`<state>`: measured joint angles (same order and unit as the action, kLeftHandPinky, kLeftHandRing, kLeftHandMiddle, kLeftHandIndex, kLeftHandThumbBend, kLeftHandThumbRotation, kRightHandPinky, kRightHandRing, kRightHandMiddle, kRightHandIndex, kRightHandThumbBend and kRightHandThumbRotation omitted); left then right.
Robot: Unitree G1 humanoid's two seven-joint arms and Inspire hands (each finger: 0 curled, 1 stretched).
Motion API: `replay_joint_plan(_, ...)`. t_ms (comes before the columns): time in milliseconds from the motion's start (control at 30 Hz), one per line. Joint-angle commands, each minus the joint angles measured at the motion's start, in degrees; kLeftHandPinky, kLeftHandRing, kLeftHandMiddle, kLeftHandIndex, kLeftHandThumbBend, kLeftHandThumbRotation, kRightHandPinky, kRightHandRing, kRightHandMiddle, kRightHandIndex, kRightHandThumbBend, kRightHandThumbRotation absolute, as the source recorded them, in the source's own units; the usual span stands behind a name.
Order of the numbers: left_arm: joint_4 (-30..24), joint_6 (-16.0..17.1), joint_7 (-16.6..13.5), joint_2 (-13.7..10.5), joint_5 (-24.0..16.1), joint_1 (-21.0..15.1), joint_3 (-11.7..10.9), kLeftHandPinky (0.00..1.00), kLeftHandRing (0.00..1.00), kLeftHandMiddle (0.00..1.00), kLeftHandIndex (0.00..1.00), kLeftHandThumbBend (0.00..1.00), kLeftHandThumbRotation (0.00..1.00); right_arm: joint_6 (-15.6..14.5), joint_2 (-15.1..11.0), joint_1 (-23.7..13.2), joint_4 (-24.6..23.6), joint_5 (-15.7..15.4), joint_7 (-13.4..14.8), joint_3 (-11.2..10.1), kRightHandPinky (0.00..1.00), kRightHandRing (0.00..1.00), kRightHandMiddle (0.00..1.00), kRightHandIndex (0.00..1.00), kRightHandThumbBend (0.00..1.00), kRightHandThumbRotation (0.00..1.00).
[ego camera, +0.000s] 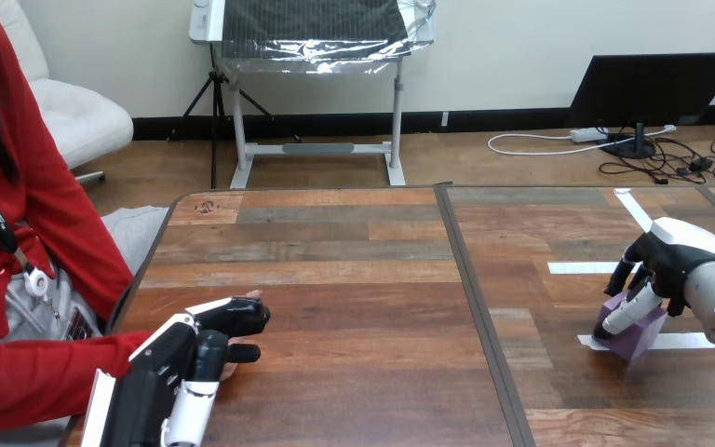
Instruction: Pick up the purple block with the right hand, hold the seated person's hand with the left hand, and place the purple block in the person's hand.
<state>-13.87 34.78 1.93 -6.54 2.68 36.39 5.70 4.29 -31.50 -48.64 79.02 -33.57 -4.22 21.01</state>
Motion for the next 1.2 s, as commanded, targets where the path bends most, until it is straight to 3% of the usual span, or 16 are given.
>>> replay_joint_plan(0,-1.90,1.55,-0.88,1.43,-2.25,-2.27,-1.47,0.61,0.70,0.69,0.64,0.44,0.87,1.11,1.23,-1.70,-1.31,1.04,1.67,-1.04,0.45,0.52,0.57,0.55,0.80,0.00)
replay_joint_plan(167,-2.58,1.86,-1.53,0.90,-4.05,-2.30,-2.50,0.60,0.69,0.69,0.64,0.45,0.88,2.20,1.34,-1.70,-1.48,1.66,1.98,-1.83,0.45,0.51,0.57,0.55,0.79,0.00)
replay_joint_plan(533,-6.02,-0.22,-3.35,-0.91,-12.14,-1.75,-7.66,0.59,0.70,0.71,0.67,0.46,0.85,4.96,1.34,-1.80,-1.88,2.54,3.54,-2.34,0.42,0.48,0.55,0.55,0.79,0.00)
replay_joint_plan(633,-9.28,-3.20,-3.19,-1.40,-14.22,-0.70,-9.58,0.58,0.71,0.73,0.69,0.64,0.72,6.30,1.27,-1.89,-2.13,2.92,4.16,-2.58,0.41,0.47,0.55,0.54,0.79,0.00)
replay_joint_plan(800,-13.56,-6.41,-2.92,-1.78,-17.23,0.48,-12.34,0.62,0.75,0.77,0.73,0.88,0.57,5.82,1.25,-2.55,-2.19,1.25,5.13,-0.96,0.43,0.47,0.55,0.55,0.78,0.00)
replay_joint_plan(933,-16.86,-8.80,-2.66,-1.94,-19.25,1.21,-14.01,0.64,0.77,0.79,0.75,0.95,0.51,6.10,1.38,-2.80,-2.32,1.25,5.13,-1.00,0.44,0.48,0.56,0.56,0.78,0.00)
replay_joint_plan(1167,-20.76,-11.44,-3.67,-1.97,-24.84,0.75,-17.70,0.65,0.79,0.81,0.77,0.99,0.42,7.27,1.70,-3.02,-2.55,1.96,4.80,-1.64,0.46,0.50,0.56,0.56,0.77,0.00)
